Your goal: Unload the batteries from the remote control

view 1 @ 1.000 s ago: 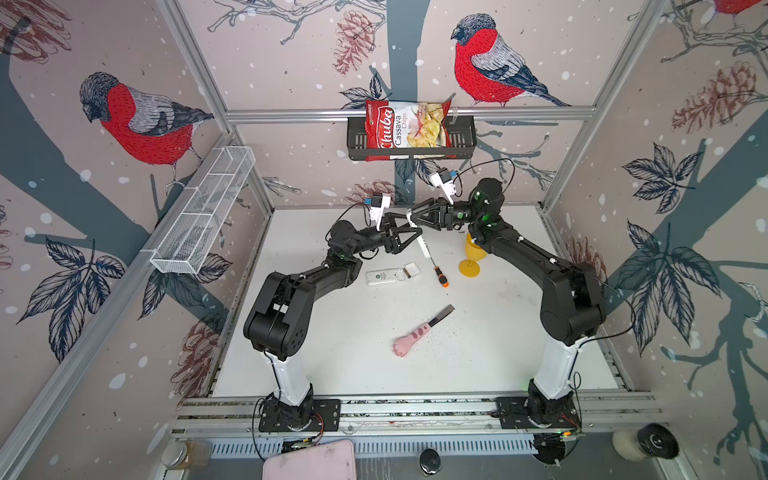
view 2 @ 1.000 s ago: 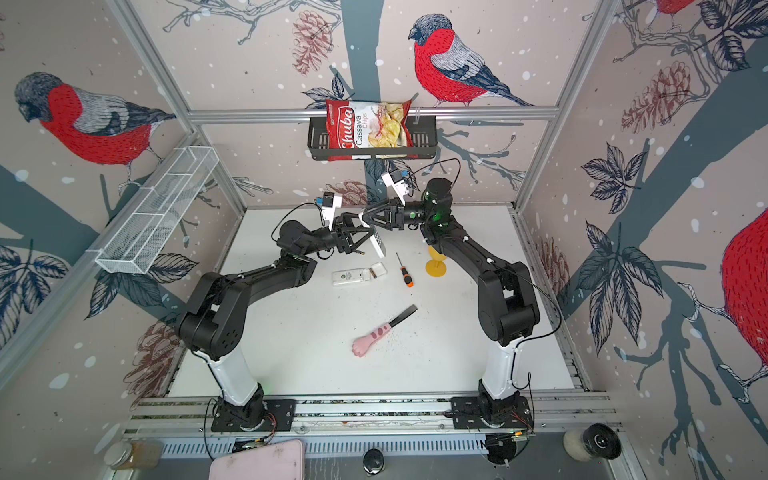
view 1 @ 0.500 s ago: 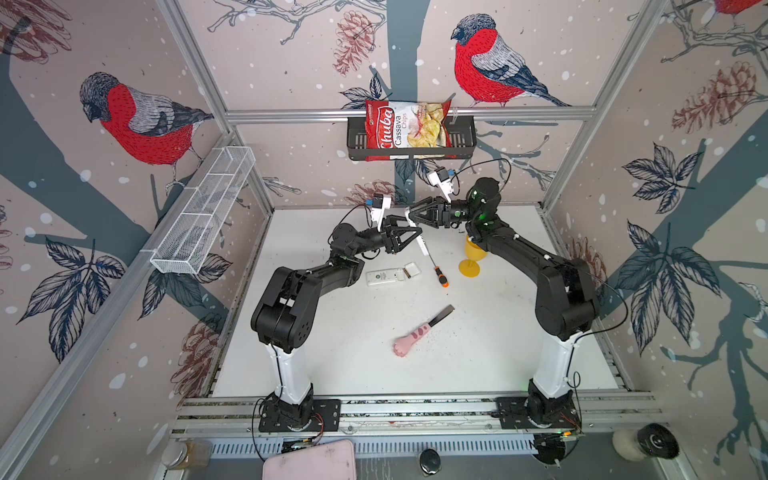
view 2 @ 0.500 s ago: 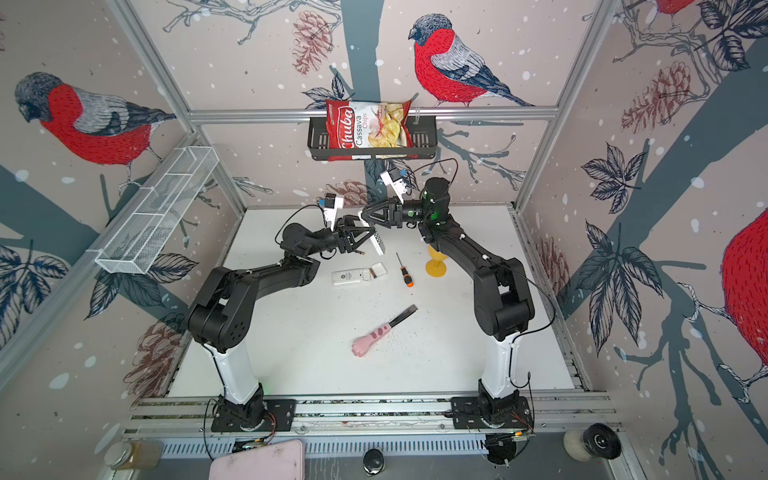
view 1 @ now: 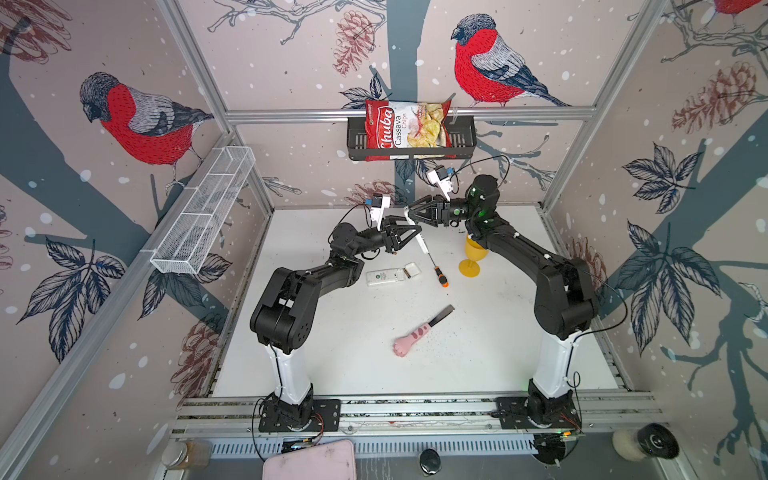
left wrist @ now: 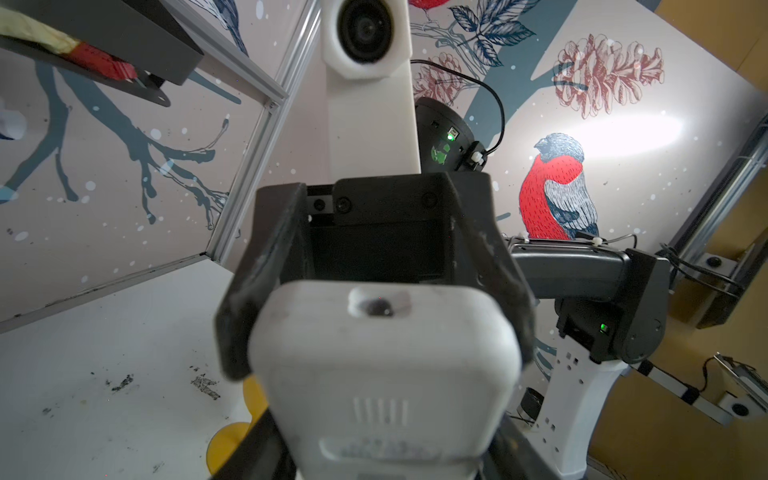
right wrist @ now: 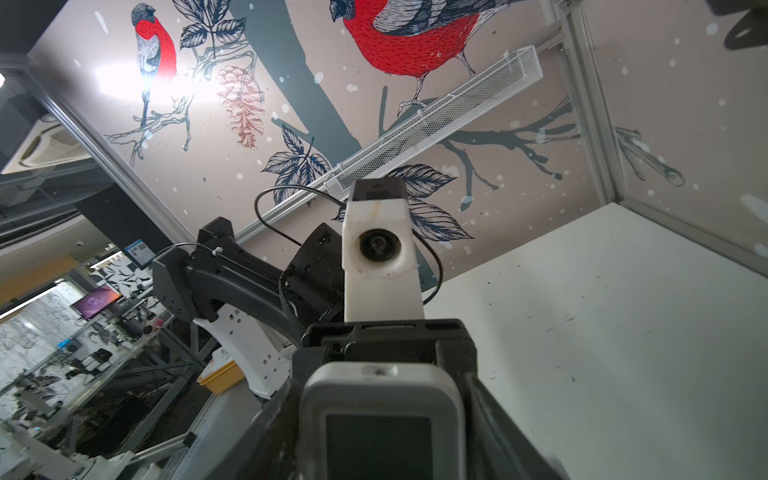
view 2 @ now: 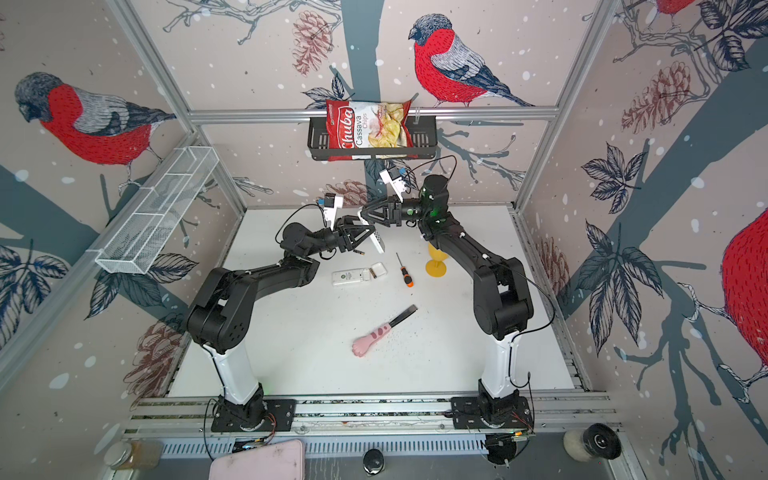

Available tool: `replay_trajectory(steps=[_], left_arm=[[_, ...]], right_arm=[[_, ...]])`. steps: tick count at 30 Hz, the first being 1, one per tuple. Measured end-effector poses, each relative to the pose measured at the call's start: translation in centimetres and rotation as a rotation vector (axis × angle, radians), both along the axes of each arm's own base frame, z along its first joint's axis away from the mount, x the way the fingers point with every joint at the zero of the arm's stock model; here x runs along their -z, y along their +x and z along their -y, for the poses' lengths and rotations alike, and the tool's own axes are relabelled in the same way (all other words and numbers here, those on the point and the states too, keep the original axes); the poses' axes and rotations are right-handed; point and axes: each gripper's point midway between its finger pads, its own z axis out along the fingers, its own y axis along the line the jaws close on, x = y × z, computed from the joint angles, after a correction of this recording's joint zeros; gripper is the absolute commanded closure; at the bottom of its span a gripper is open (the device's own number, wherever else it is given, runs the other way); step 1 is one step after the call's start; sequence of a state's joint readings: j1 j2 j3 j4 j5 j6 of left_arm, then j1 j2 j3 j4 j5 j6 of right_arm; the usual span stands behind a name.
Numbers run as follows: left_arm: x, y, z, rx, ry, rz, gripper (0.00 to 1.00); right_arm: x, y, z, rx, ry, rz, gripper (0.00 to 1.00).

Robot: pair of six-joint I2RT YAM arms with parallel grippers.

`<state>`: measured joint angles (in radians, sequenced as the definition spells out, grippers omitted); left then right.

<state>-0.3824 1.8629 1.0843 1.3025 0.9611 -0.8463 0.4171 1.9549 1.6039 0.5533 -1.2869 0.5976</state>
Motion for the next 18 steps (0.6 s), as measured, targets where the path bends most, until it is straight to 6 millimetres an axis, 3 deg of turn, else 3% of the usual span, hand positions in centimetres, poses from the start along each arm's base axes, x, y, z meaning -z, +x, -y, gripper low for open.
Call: replay_trajectory(steps=[5,10,14,18], left_arm=[[0.7,0.6,-0.4,-0.059,0.008,-0.044,0.59],[0.8,1.1,-1.4,-0.166,0.022,-0.093,0.59],[1.7,2.0,-3.1,-0.318,0.061,-0.210,0.57],[2.8,1.9,-5.7,-0.518,0.114,-0.317,0.56]], right_arm=[[0.8,2.0,0.2,0.097,-0.049,-0.003,0.21],[2.6,4.3,1.3,0.219,-0.107,-0.045,0.19],[4.1,5.7,2.8,0.329,-0.150,-0.080,0.20],[5.5,5.7,3.8,0.381,-0.190,-0.115,0.21]])
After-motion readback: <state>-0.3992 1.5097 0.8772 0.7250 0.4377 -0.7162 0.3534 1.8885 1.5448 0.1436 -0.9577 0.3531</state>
